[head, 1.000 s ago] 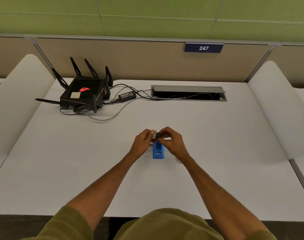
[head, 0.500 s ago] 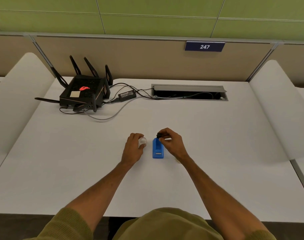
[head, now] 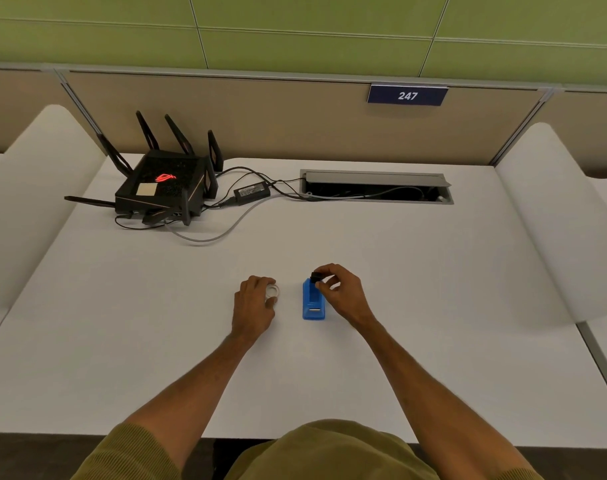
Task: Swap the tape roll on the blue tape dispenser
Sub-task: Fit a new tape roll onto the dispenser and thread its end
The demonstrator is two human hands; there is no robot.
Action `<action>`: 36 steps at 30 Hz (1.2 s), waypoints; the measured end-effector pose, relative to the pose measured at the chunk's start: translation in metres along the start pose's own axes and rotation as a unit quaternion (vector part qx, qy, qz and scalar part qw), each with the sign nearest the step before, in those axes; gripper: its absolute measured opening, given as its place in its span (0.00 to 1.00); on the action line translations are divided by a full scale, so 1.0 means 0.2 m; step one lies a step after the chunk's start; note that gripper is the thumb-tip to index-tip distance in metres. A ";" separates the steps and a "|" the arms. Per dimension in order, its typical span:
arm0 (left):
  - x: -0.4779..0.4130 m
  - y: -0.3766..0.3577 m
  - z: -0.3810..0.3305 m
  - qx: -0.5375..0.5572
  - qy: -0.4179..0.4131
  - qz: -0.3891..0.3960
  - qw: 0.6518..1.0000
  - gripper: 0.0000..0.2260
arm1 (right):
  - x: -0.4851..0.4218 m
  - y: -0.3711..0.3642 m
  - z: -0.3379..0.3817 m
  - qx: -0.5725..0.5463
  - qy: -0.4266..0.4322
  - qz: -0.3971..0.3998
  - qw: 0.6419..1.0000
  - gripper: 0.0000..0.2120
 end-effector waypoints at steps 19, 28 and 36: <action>-0.07 -0.02 -0.36 0.140 -0.096 0.025 0.985 0.21 | 0.02 0.04 0.03 0.009 0.034 -0.026 0.999 0.13; -0.06 -0.04 -0.39 0.142 -0.095 0.047 0.984 0.11 | 0.05 0.09 0.02 0.020 0.030 -0.007 0.999 0.11; -0.01 -0.07 -0.43 0.138 -0.109 0.029 0.984 0.11 | 0.16 0.20 -0.13 0.206 -0.083 -0.023 0.975 0.12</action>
Point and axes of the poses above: each hand's wrist, its own x-axis away from the middle knuckle, its own y-axis out of the back of the hand, z = x × y, the point moved 3 cm from there along -x, towards the middle knuckle
